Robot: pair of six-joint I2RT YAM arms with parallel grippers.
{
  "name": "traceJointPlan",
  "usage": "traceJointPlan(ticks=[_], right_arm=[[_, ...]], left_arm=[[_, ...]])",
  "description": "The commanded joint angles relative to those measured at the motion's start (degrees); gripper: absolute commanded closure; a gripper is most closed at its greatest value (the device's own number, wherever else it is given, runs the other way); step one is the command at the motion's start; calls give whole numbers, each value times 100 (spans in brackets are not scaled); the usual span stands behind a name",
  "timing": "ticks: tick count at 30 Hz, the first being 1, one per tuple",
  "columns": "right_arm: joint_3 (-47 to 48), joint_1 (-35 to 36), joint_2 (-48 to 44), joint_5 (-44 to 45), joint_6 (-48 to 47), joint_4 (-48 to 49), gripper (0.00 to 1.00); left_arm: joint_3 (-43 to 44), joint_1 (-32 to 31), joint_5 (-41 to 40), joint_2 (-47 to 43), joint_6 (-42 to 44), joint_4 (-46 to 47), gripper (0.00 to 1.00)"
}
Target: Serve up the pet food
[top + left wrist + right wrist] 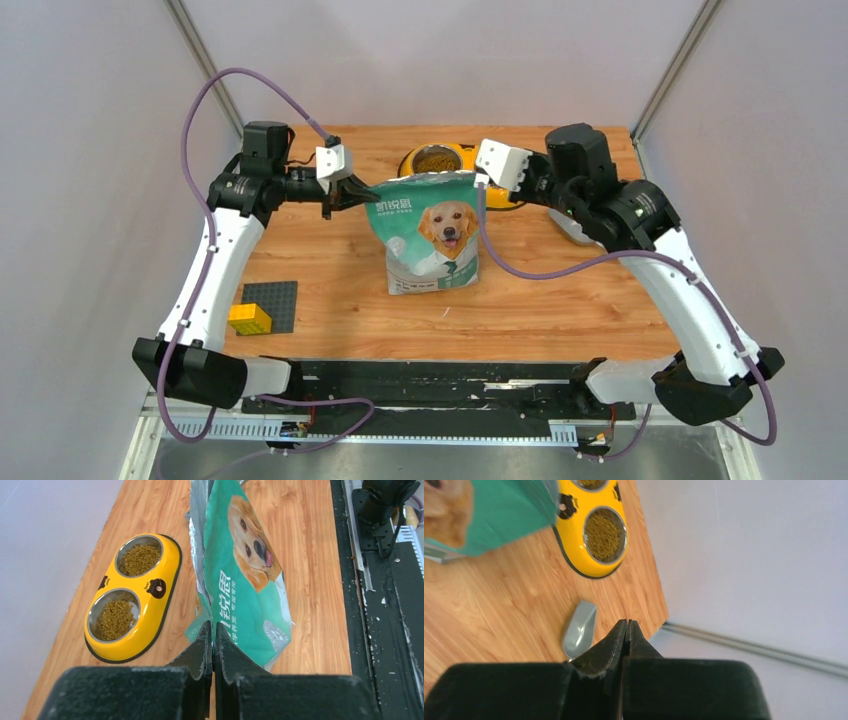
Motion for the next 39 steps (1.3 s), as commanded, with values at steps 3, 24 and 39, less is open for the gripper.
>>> traceJointPlan(ticks=[3, 24, 39], right_arm=[[-18, -102, -404, 233, 29, 22, 100], [217, -68, -122, -4510, 1391, 1744, 27], [1123, 770, 1623, -4067, 563, 1595, 31]], left_arm=[[368, 137, 106, -44, -182, 57, 77], [-173, 137, 73, -255, -1519, 1304, 36], [-130, 137, 149, -108, -1200, 902, 69]])
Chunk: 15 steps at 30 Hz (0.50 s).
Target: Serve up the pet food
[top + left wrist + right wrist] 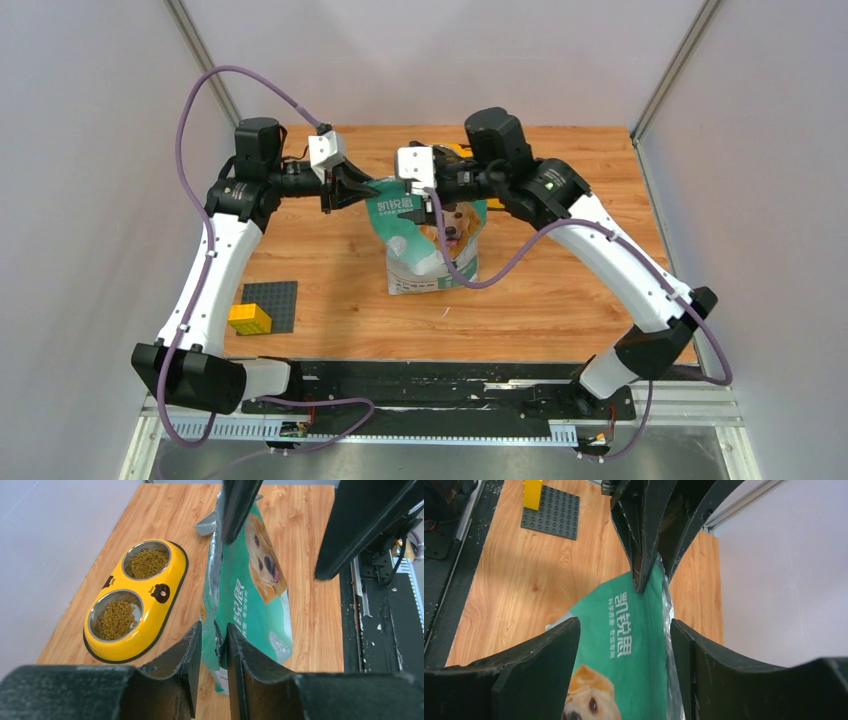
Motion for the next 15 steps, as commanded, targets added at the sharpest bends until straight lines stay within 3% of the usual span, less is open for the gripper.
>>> traceJointPlan(ticks=[1, 7, 11, 15], right_arm=[[733, 158, 495, 455, -222, -109, 31], [1752, 218, 1258, 942, -229, -780, 36], [1797, 227, 1384, 1034, -293, -950, 64], [1810, 228, 1407, 1051, -356, -1096, 74]], left_arm=[[140, 34, 192, 36, 214, -240, 70], [260, 30, 426, 131, 642, -683, 79], [257, 34, 472, 139, 797, -789, 91], [262, 34, 491, 116, 837, -800, 96]])
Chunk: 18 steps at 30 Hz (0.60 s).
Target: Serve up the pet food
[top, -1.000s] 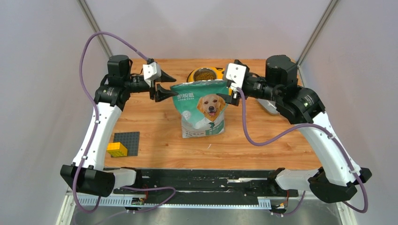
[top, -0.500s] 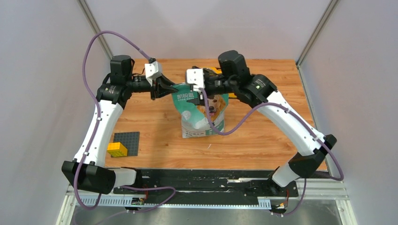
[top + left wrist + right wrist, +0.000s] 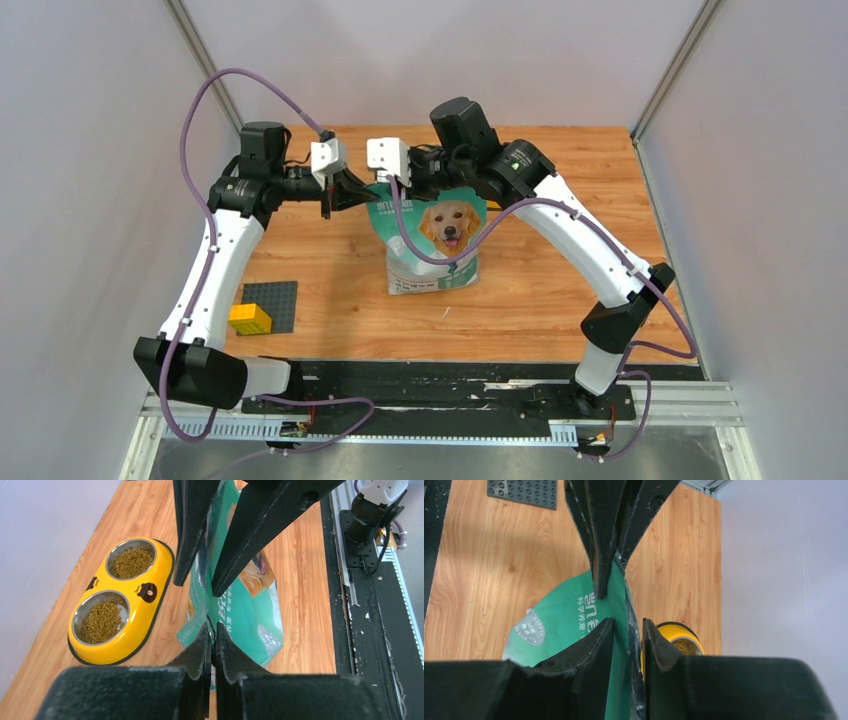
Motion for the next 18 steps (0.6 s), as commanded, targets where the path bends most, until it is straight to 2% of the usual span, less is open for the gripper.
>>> traceJointPlan(ticks=[1, 3, 5, 13, 15, 16, 17, 18], right_arm=[[285, 43, 46, 140, -147, -244, 75], [335, 50, 78, 109, -181, -310, 75], [380, 52, 139, 119, -206, -329, 74], [460, 67, 308, 149, -304, -355, 75], [490, 76, 335, 155, -316, -353, 75], [493, 85, 341, 176, -329, -358, 76], [494, 94, 333, 213, -343, -364, 82], [467, 102, 313, 271, -371, -380, 92]], left_arm=[[234, 32, 208, -11, 181, -130, 92], [223, 32, 220, -13, 74, -36, 82], [208, 32, 260, -12, -35, 75, 78], [37, 36, 525, 35, -577, 719, 73], [31, 32, 531, 69, -572, 719, 75], [34, 32, 540, 77, -558, 703, 80], [39, 32, 563, 87, -488, 675, 84], [47, 32, 565, 94, -442, 593, 94]])
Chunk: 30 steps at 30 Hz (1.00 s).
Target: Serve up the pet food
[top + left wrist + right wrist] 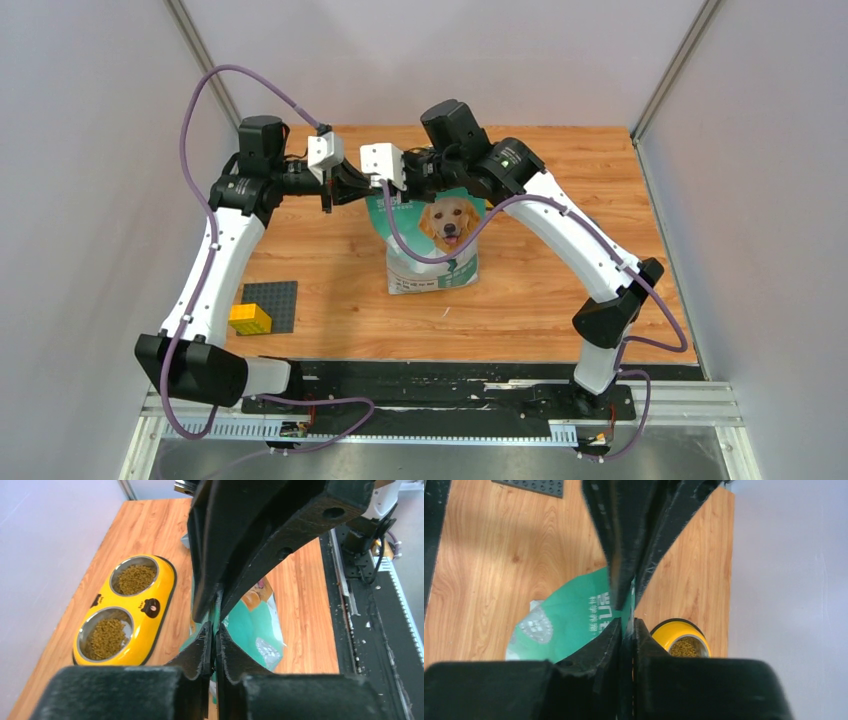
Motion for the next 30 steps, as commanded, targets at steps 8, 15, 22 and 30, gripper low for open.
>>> traceJointPlan(ticks=[8, 15, 22, 30], right_arm=[[-98, 55, -351, 1123, -275, -35, 100], [-474, 47, -779, 2707, -425, -14, 100], [-1373, 24, -1448, 3565, -539, 328, 100], [-2431, 3, -2354, 4173, -571, 1056, 100]], left_arm=[[324, 32, -35, 159, 1093, -1147, 100], [338, 38, -401, 88, 1448, -1449, 100], [331, 49, -489, 26, 1532, -1520, 100], [356, 49, -475, 1, 1591, -1598, 100]])
